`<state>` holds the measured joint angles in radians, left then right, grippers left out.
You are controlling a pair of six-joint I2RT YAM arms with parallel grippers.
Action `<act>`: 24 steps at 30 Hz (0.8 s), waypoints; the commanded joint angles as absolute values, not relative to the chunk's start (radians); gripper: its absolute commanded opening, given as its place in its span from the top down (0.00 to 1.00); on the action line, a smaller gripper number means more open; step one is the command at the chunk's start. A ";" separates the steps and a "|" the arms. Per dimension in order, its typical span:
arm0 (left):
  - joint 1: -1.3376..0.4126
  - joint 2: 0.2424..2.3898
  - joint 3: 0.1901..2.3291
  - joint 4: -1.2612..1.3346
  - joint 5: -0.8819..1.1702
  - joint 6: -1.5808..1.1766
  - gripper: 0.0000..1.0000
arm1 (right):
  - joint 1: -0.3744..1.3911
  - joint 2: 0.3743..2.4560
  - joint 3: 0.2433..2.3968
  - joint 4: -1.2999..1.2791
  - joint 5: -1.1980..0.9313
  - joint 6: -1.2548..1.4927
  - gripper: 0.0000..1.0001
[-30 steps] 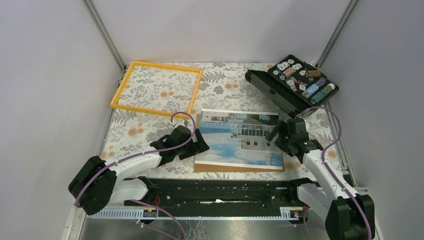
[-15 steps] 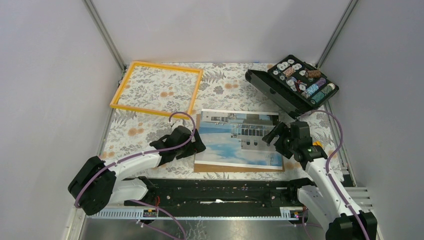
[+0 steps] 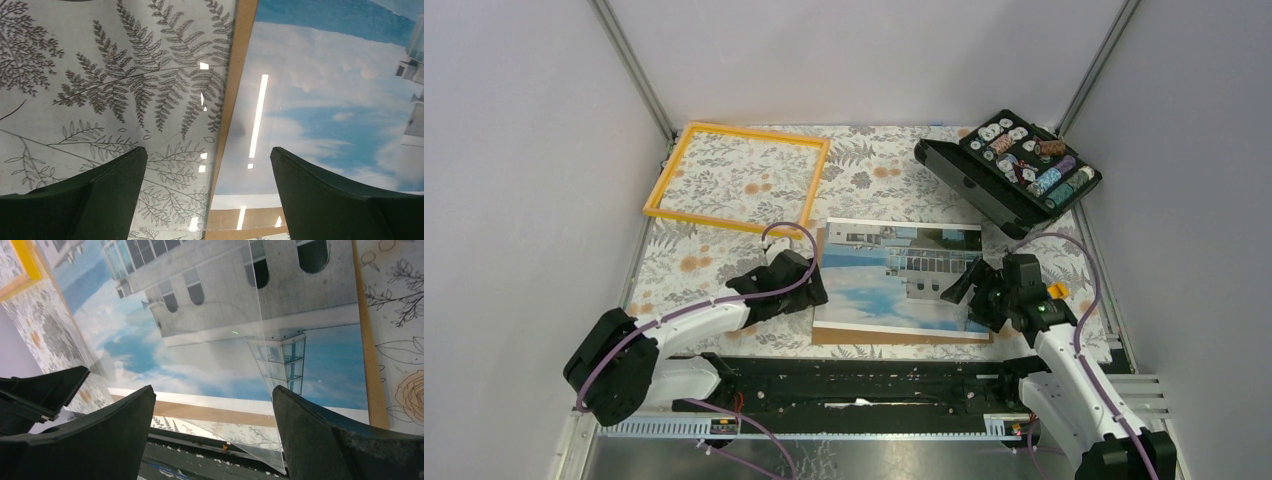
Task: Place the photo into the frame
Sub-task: Pick up the photo frame item from the photo frame.
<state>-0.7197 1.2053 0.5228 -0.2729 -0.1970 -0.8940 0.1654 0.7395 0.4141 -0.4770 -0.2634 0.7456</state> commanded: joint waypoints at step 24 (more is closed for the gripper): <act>-0.724 1.230 0.604 -0.348 -0.257 -0.862 0.01 | 0.176 0.746 0.369 -0.339 -0.521 0.723 0.15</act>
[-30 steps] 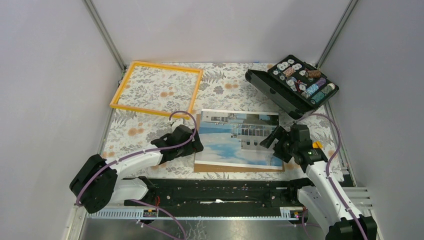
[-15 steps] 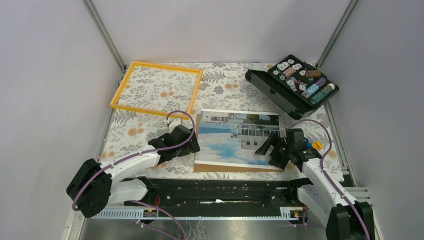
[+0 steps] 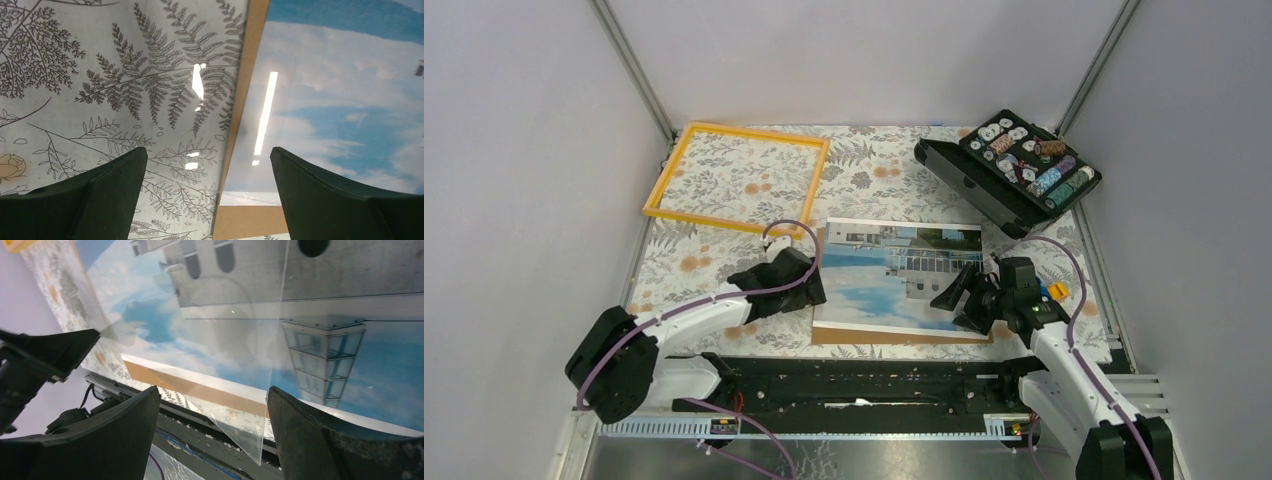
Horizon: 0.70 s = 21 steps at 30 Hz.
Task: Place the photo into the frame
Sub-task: Pick up the photo frame item from the photo frame.
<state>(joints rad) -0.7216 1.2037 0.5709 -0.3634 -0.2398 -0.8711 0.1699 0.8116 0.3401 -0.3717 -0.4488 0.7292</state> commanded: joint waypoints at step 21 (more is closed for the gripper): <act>-0.720 1.250 0.564 -0.255 -0.186 -0.884 0.01 | 0.176 0.507 0.275 -0.010 -0.640 0.986 0.23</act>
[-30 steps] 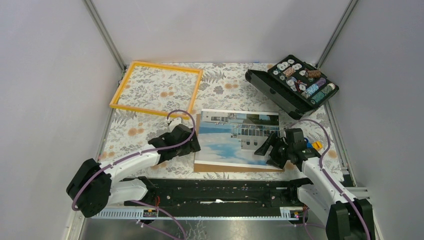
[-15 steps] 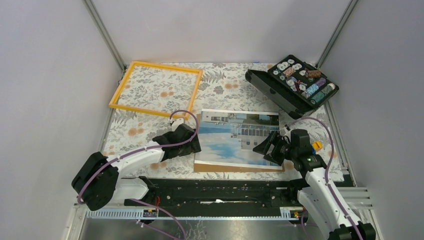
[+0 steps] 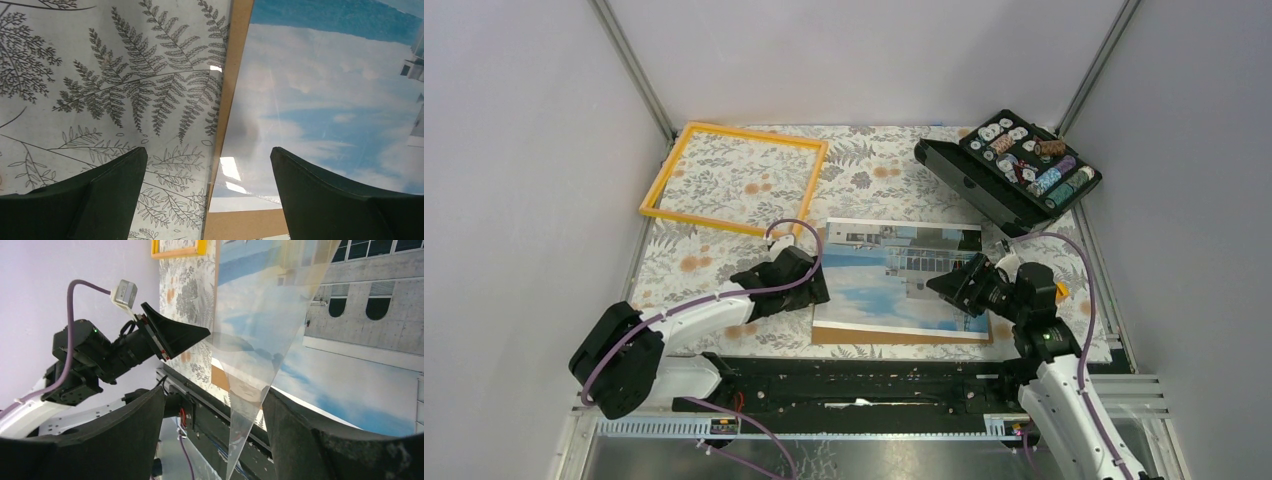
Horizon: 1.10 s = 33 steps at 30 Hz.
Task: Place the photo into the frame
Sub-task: Pick up the photo frame item from the photo frame.
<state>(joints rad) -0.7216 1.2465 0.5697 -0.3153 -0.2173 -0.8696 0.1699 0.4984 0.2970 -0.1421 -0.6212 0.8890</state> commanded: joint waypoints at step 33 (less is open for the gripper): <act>-0.623 0.965 0.786 -0.303 -0.007 -0.900 0.01 | 0.176 0.468 0.240 -0.167 -0.447 1.499 1.00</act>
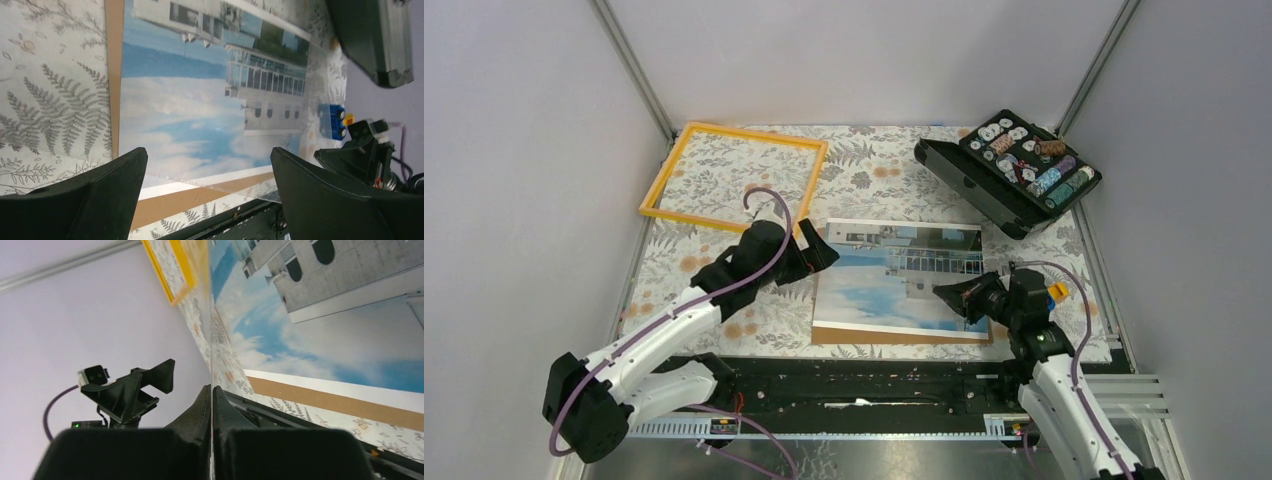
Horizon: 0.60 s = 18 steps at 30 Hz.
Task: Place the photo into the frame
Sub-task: Pick up the photo frame item from the photo frame.
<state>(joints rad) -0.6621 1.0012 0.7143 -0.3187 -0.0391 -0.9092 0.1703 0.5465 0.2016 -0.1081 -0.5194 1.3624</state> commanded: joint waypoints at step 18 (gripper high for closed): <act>-0.604 0.786 0.634 -0.521 0.169 -1.593 0.01 | 0.176 0.396 0.210 -0.089 -0.398 1.533 1.00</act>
<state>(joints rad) -0.6056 0.8215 0.7315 -0.4961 0.0196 -1.2984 0.1703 0.3836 0.2356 -0.1738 -0.4084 1.5040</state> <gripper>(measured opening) 0.987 0.017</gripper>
